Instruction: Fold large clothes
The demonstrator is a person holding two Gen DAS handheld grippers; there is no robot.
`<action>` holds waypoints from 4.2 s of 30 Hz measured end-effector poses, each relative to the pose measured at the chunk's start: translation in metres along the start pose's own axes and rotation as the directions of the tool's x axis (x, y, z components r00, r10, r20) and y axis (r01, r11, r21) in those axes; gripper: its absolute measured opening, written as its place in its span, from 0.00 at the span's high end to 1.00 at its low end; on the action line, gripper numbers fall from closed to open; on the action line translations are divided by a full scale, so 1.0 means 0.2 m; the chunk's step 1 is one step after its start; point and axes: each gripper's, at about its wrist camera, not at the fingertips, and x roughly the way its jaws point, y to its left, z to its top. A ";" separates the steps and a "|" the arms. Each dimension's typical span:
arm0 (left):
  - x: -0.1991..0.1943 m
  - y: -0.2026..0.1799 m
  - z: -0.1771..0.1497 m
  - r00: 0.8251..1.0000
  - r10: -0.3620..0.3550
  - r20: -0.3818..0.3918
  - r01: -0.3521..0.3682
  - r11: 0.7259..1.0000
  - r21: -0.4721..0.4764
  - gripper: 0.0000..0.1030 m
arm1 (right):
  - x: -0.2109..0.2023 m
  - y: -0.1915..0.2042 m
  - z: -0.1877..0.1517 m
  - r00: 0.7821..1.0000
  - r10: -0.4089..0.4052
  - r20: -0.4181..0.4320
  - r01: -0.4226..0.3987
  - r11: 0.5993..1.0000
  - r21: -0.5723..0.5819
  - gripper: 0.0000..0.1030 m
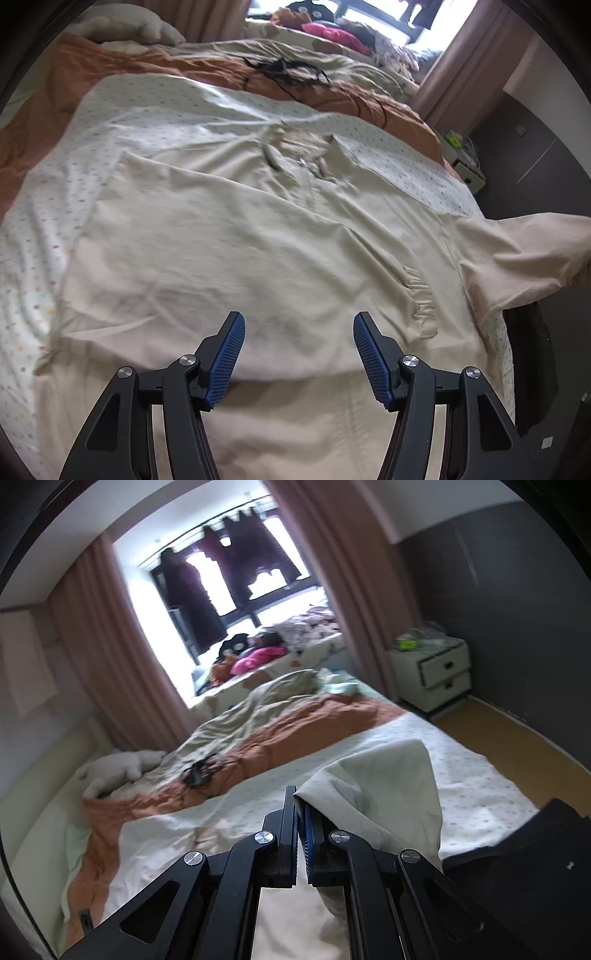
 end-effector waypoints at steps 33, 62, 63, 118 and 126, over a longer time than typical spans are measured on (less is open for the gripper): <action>-0.37 0.81 -0.24 0.997 0.070 0.040 -0.061 0.976 -0.207 0.39 | 0.81 1.07 -1.33 0.801 0.182 -0.570 -0.280 0.956 -0.088 0.38; -0.19 0.93 -0.42 0.998 0.058 -0.010 -0.058 0.971 -0.232 0.39 | 1.02 0.70 -1.59 0.718 0.157 -0.678 -0.107 0.988 0.115 0.62; -0.20 0.96 -0.43 0.998 0.059 -0.007 -0.059 0.968 -0.243 0.39 | 1.04 0.71 -1.60 0.710 0.149 -0.688 -0.091 0.989 0.119 0.80; -0.55 1.08 -0.93 0.994 0.110 0.002 -0.104 0.943 -0.318 0.57 | 0.44 0.61 -1.42 0.829 0.095 -0.551 -0.190 0.975 -0.118 0.35; -0.57 1.10 -1.10 0.994 0.108 -0.012 -0.104 0.923 -0.370 0.71 | 0.22 0.19 -1.45 0.851 0.026 -0.525 -0.091 0.991 -0.098 0.35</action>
